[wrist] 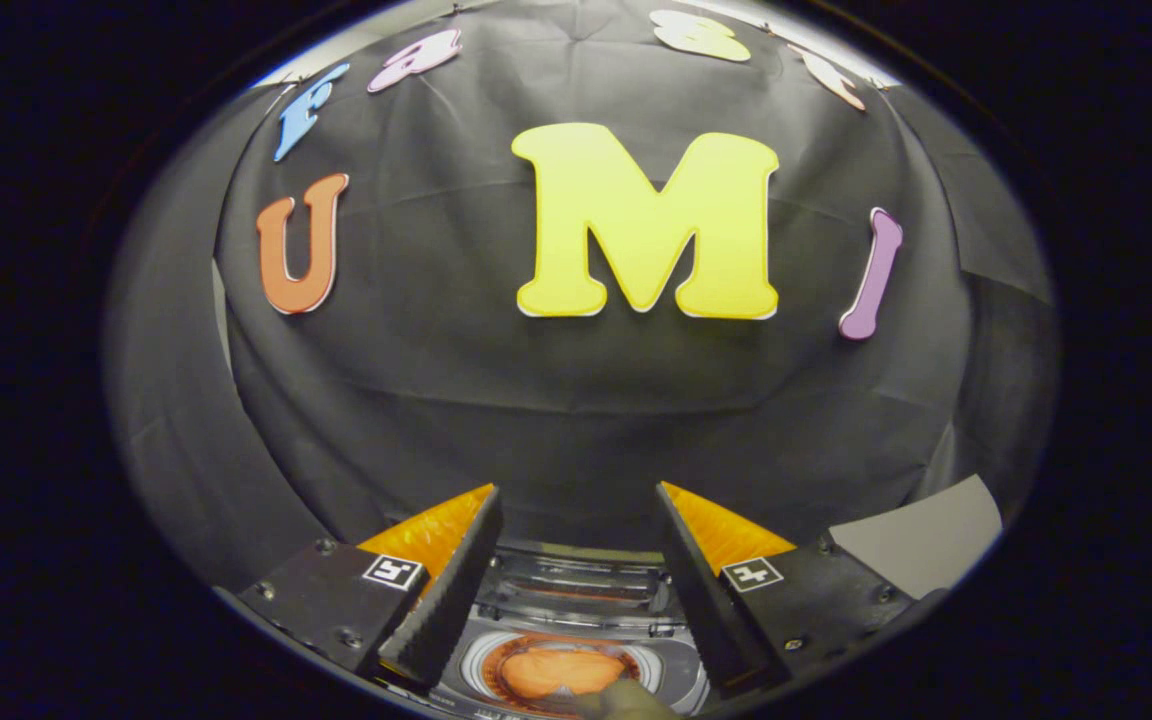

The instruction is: Put the clothes into the washing machine and then close the washing machine lid.

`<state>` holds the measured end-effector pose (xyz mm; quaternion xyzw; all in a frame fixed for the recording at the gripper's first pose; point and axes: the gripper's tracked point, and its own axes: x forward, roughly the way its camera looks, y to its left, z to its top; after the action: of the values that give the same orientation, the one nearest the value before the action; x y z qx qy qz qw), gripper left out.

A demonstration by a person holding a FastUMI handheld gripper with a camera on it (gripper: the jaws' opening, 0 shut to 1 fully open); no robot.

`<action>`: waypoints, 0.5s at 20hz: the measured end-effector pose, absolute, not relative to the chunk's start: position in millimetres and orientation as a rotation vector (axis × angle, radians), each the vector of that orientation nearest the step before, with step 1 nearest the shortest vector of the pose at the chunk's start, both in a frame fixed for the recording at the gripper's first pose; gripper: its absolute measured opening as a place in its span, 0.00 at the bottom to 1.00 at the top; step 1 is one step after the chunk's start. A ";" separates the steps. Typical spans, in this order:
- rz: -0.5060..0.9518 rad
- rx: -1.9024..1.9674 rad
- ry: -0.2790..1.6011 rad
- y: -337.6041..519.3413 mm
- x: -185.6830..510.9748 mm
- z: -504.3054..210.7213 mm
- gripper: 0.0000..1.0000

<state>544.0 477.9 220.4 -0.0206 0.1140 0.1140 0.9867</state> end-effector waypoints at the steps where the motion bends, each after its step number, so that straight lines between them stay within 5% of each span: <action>1: 0.223 -0.033 0.239 478.9 549.1 221.4 0.94; 10: 0.175 0.028 0.386 484.1 595.4 180.3 0.94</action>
<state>595.4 484.1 180.3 0.0139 0.1914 0.0869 0.9776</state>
